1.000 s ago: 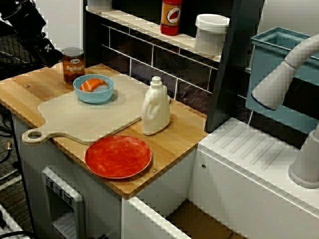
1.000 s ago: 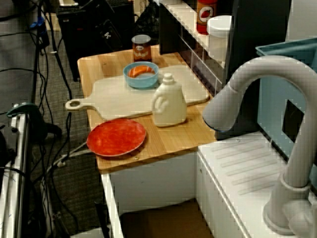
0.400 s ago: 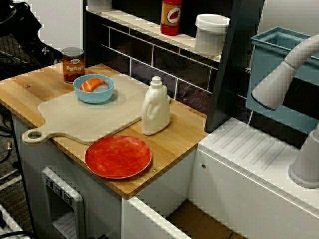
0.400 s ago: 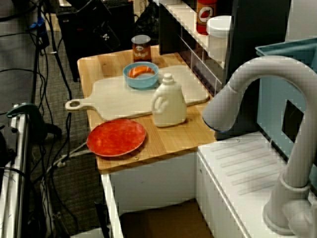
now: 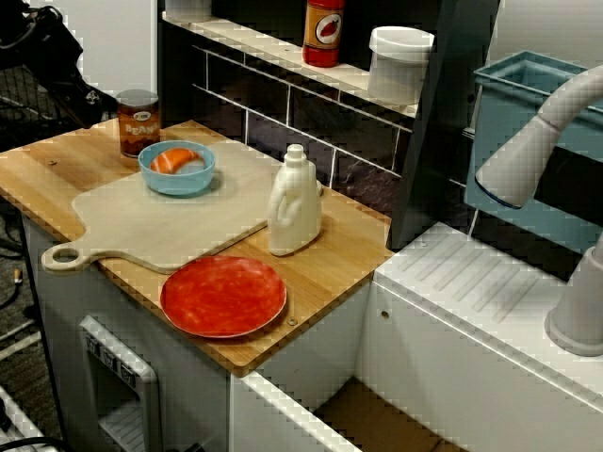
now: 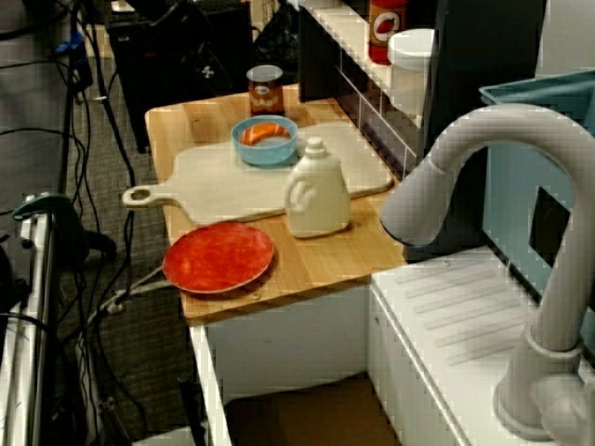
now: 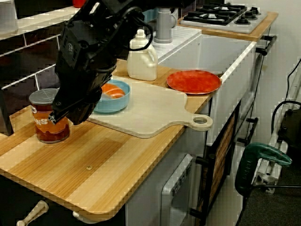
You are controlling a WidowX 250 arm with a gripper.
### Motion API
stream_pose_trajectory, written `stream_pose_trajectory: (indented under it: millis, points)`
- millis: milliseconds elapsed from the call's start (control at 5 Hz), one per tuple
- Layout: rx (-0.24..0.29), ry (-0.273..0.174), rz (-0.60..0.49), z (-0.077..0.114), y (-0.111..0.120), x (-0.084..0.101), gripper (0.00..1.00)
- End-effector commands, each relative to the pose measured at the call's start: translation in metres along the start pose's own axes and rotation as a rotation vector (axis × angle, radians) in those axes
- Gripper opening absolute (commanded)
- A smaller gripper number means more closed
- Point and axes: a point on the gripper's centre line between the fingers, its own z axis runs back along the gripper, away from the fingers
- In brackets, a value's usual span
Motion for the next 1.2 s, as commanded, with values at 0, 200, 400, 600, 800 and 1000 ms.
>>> stream_pose_trajectory:
  millis: [0, 200, 400, 600, 800, 1000]
  points:
    - [0.030, -0.008, -0.036, -0.005, -0.006, 0.010, 0.00]
    - [0.046, -0.007, -0.037, -0.012, -0.008, 0.016, 0.00]
    - [0.044, -0.006, -0.032, -0.011, -0.009, 0.013, 0.00]
    - [0.043, 0.000, -0.038, -0.011, -0.010, 0.014, 0.00]
    - [0.037, 0.003, -0.038, -0.009, -0.011, 0.017, 0.00]
    - [0.043, 0.003, -0.042, -0.012, -0.012, 0.022, 0.00]
